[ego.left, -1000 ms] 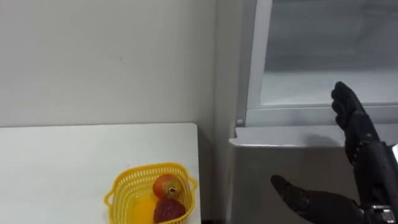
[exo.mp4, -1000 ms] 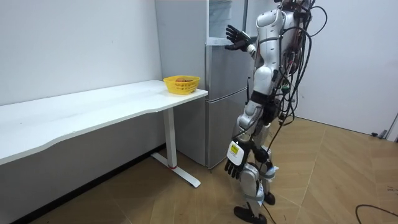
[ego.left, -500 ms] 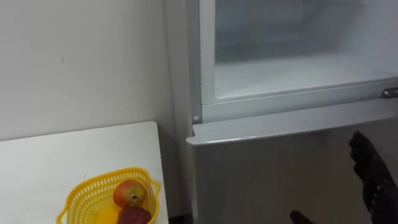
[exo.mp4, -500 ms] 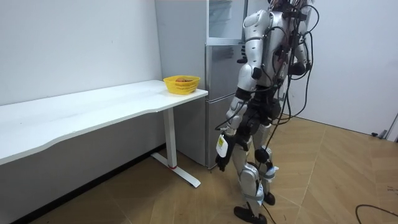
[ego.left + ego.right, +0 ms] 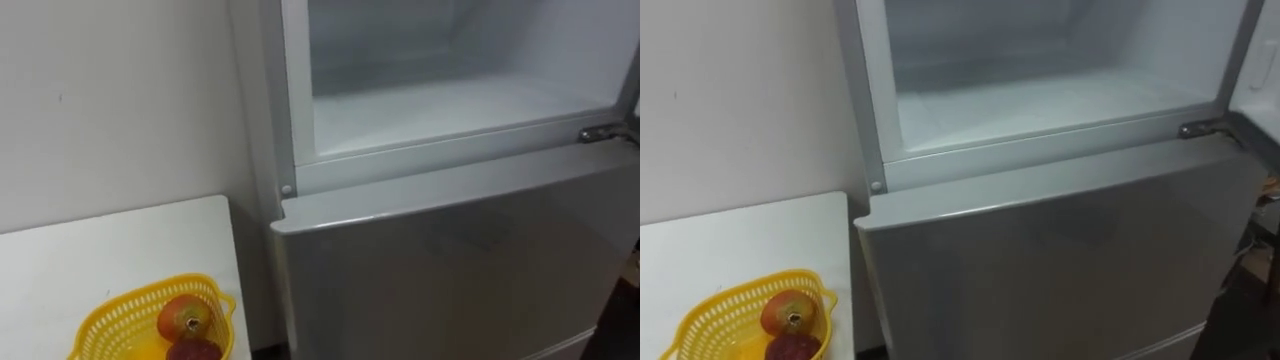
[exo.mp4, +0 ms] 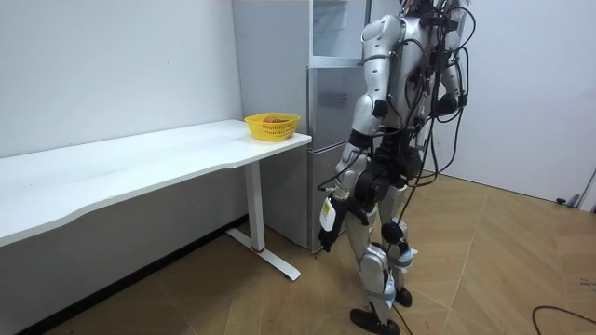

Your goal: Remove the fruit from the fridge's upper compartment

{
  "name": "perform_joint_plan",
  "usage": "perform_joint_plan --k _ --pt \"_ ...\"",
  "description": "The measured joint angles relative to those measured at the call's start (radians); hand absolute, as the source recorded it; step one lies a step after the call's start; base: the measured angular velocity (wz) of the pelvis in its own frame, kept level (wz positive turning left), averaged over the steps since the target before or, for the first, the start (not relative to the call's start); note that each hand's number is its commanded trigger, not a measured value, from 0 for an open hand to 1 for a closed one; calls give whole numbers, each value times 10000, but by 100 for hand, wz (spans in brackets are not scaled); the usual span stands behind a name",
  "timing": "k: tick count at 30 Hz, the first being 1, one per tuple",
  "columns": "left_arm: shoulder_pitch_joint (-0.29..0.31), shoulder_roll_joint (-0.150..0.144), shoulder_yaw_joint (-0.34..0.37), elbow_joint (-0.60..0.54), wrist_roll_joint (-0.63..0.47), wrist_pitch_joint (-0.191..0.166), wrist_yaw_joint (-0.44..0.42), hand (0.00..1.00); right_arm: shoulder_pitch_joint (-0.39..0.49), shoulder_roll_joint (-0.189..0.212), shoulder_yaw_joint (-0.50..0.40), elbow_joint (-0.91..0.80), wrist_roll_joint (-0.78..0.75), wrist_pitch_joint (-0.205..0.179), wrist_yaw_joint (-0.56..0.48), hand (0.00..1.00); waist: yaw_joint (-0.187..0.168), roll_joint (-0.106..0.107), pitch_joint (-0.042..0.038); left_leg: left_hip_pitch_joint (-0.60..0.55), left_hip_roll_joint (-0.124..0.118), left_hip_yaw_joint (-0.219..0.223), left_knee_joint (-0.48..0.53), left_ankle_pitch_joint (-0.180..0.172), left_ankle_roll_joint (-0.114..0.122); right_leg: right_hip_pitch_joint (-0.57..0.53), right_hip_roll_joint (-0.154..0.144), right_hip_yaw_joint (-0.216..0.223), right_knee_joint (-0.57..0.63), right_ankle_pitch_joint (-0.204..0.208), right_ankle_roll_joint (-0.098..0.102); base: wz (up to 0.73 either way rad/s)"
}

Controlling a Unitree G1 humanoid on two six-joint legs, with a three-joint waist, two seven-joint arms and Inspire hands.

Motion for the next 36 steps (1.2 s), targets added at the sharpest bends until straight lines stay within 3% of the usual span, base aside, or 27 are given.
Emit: perform_joint_plan --k 5,11,17,20,26,32,36 --pt "232 47 39 -408 17 112 -46 0 -172 -2 -703 168 2598 0 -787 0 -40 -70 -24 -56 -18 -47 18 1 0 -20 -22 -29 -8 -3 2 1" --pt "459 192 233 -846 57 176 -105 0 -548 -14 -1534 163 4070 -14 -1869 0 -176 -323 -10 -142 -46 -121 93 4 1 -26 -45 -118 -26 -6 1 5" --pt "509 261 975 -1004 90 165 -139 0 -1212 -289 -2971 159 4627 -149 -2797 0 -291 -584 -8 -181 -61 -133 78 4 1 -59 -38 -150 -178 -5 3 1" --pt "591 333 1023 -1197 93 159 -137 0 -1481 -525 -3527 158 4682 -155 -2899 0 -412 -623 -9 -226 -65 -142 76 6 -2 -38 -34 -148 -177 -4 3 1" --pt "646 403 1261 -1493 93 160 -131 0 -1792 -578 -4311 49 5392 -155 -3140 0 -518 -678 -17 -212 -59 -103 83 10 -8 -61 -7 -111 -147 -3 1 -1" --pt "684 406 1593 -1697 92 88 -115 0 -2015 -1095 -4542 -504 6602 -190 -3509 0 -535 -743 -4 -186 -49 -55 80 11 -11 -76 -13 -112 -54 -4 0 -1" --pt "693 408 1613 -1644 57 84 -50 0 -2235 -1464 -4691 -805 6615 -253 -3899 0 -547 -747 -5 -177 -24 -80 53 10 -8 -82 -39 -117 -11 -4 0 0"
